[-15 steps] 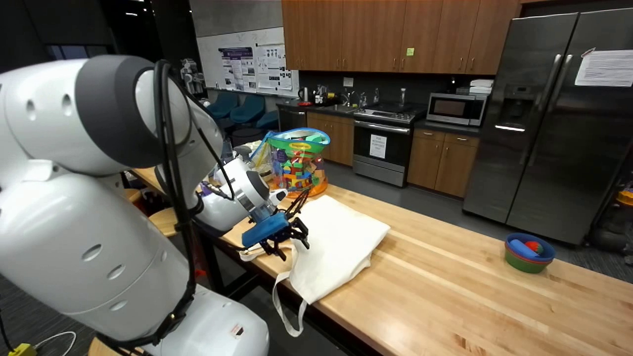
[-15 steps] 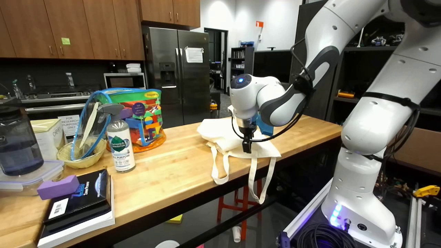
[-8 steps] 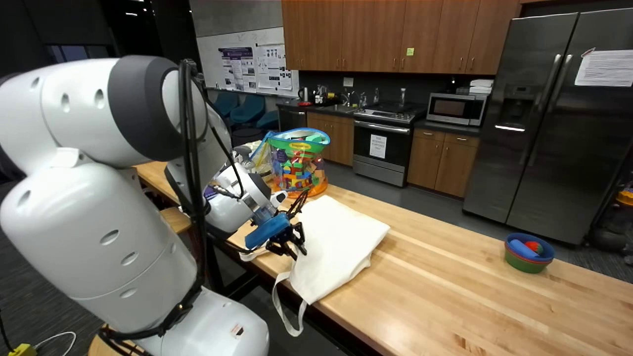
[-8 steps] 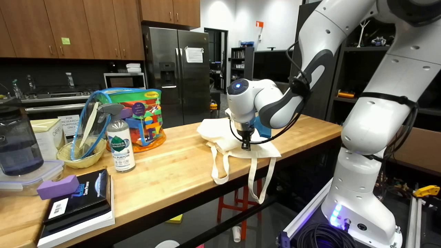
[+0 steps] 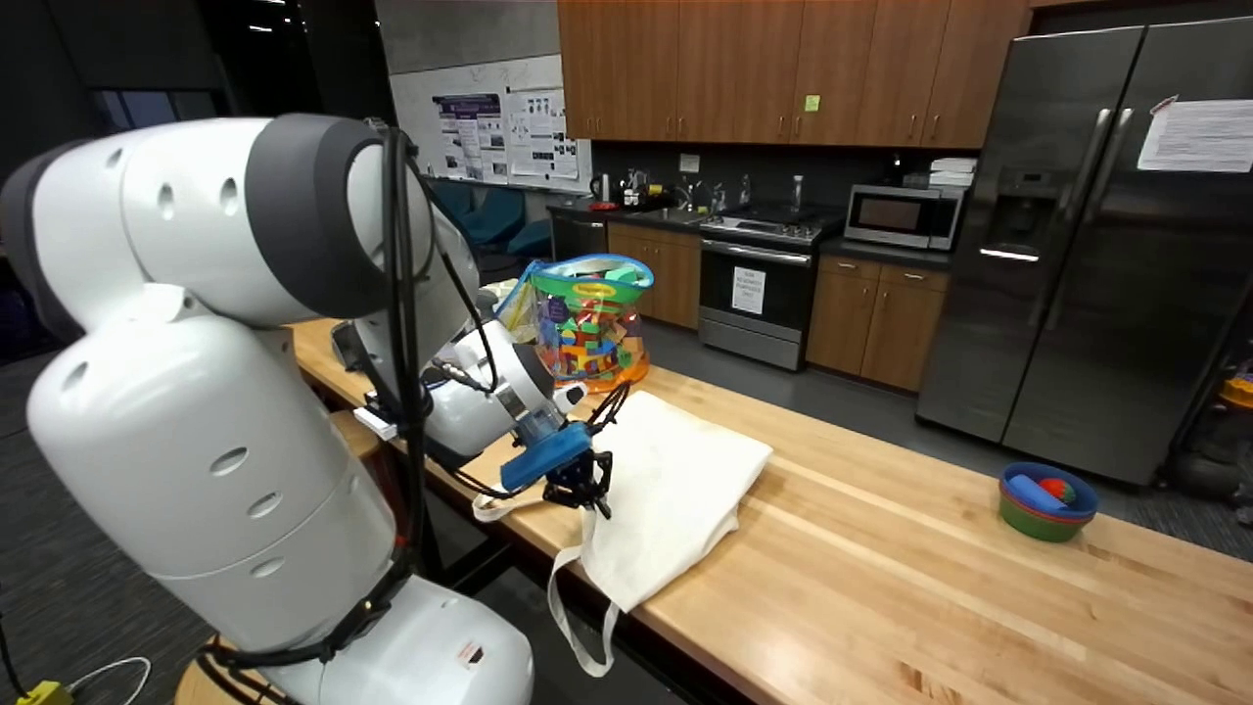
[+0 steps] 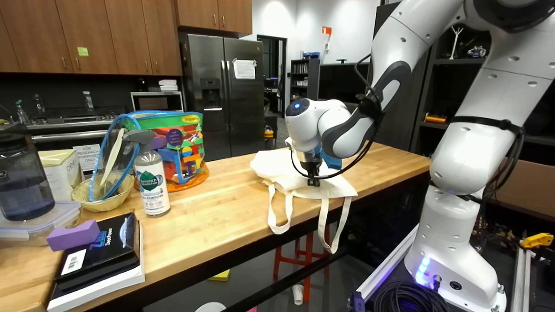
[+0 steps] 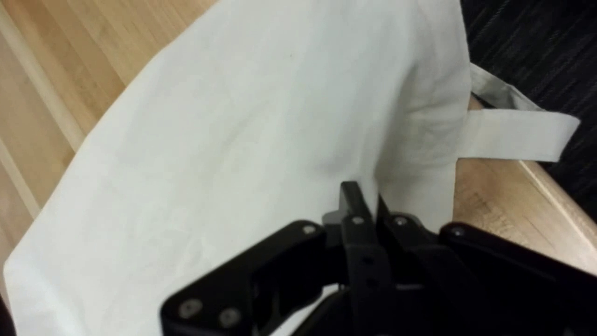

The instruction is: Wipe the table using the shopping bag

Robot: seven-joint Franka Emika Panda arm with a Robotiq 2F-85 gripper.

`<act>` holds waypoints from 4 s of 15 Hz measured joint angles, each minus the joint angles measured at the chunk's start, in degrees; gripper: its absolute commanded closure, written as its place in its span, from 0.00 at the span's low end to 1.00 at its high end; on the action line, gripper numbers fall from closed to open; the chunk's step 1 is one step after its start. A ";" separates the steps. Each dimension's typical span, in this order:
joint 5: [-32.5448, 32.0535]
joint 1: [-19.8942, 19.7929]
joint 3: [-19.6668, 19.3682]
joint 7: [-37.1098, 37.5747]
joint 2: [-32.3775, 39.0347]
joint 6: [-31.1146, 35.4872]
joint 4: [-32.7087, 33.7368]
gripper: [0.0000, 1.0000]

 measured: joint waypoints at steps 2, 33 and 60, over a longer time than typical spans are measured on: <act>3.65 -0.06 -2.36 -4.88 0.02 -1.39 0.48 1.00; -1.53 -14.89 -21.38 -12.78 -11.26 -11.79 -2.32 1.00; 1.93 -6.70 -16.18 -17.31 12.76 -9.83 28.39 1.00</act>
